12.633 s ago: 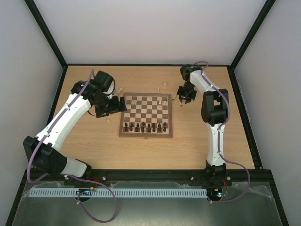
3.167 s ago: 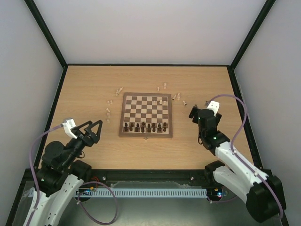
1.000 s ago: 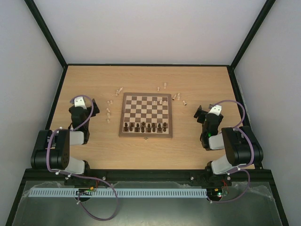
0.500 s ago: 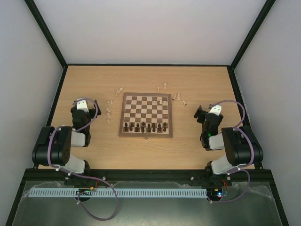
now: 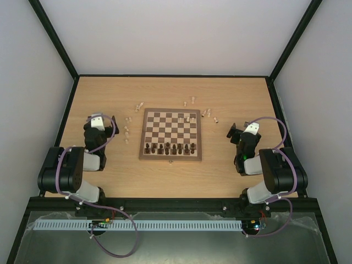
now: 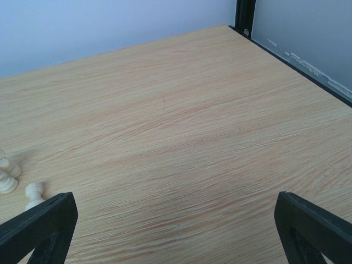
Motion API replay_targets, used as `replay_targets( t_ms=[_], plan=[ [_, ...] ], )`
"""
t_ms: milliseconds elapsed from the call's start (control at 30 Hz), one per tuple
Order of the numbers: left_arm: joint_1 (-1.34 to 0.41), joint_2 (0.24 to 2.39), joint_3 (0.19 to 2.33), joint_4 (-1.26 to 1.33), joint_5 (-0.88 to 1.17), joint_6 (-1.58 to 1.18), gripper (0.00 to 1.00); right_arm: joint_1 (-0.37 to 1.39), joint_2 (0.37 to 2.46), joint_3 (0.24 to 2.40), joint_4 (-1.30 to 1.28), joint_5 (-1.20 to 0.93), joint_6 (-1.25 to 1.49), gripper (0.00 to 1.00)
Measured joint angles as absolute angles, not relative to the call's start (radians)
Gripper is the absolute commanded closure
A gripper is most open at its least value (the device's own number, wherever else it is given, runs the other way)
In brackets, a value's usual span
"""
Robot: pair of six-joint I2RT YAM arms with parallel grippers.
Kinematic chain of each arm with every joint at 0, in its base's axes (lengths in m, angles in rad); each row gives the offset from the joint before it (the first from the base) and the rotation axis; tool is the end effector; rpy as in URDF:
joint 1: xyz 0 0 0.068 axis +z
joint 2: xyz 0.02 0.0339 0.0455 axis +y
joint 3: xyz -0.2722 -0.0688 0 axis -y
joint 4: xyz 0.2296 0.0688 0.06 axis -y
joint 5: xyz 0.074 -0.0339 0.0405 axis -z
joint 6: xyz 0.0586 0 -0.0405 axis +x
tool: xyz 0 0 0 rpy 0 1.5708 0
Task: Set up the chess pieces on the board
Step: Reset both arms
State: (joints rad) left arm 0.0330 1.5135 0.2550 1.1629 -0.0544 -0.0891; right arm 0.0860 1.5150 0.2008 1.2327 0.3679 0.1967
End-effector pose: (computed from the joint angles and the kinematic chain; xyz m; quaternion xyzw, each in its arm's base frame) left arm 0.2637 0.0119 0.1725 -0.0634 0.7373 0.0013 0.6726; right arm 0.2503 0.0004 0.1679 0.1638 0.7150 -0.0393 0.6786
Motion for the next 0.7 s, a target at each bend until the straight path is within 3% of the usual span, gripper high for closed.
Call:
replay_targets(
  t_ms=[700],
  plan=[
    [0.015, 1.514, 0.253, 1.170, -0.070, -0.085, 0.00, 0.086, 1.515, 0.201, 1.232, 0.367, 0.194, 0.01]
  ],
)
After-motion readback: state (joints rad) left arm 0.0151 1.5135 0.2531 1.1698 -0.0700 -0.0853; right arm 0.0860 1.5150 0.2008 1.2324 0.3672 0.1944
